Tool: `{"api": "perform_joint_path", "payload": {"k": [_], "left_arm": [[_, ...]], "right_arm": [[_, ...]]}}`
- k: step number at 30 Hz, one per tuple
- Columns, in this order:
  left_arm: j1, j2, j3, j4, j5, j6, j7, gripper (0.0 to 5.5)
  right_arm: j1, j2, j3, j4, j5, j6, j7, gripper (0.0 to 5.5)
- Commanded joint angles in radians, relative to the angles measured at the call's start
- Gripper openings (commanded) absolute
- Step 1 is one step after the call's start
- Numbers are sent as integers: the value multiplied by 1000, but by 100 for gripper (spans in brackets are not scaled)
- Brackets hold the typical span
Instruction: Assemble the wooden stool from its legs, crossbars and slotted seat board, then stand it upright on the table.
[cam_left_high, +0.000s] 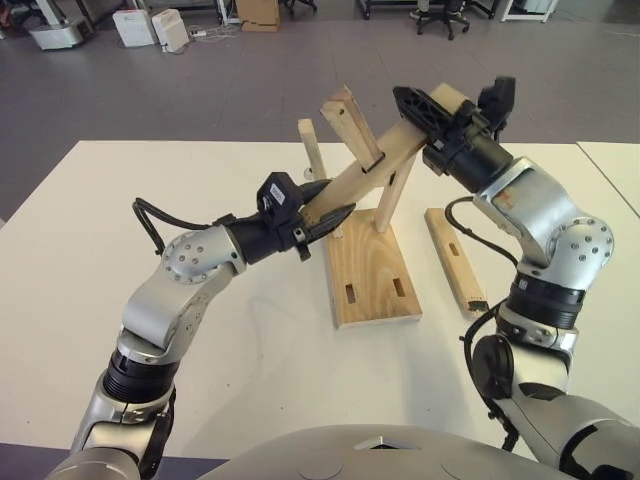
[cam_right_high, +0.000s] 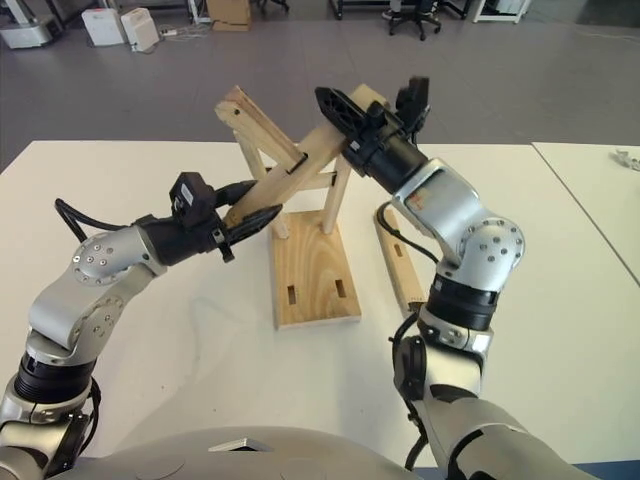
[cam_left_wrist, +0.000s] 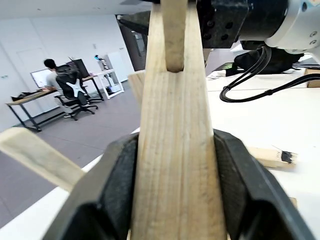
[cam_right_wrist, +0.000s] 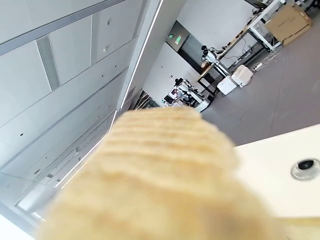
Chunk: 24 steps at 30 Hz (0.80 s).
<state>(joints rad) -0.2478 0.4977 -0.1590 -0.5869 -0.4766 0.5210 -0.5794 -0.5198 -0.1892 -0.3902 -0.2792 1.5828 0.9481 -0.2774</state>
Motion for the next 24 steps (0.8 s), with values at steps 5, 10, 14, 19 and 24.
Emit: {"api": "perform_joint_path", "payload": {"k": [5, 10, 14, 19, 24], "left_arm": [[158, 6, -35, 32, 57, 7, 22, 361], [174, 3, -26, 44, 86, 5, 30, 447], [177, -7, -6, 75, 131, -9, 67, 457], [179, -31, 28, 122, 167, -40, 104, 457], [173, -48, 43, 148, 186, -59, 107, 457]], "right_arm": [[544, -37, -74, -219, -262, -197, 152, 99], [667, -109, -92, -216, -416, -290, 303, 100], [651, -175, -126, -184, -438, -323, 330, 100], [677, -205, -113, -207, -274, -261, 331, 100], [673, -203, -89, -195, -273, -276, 286, 100]]}}
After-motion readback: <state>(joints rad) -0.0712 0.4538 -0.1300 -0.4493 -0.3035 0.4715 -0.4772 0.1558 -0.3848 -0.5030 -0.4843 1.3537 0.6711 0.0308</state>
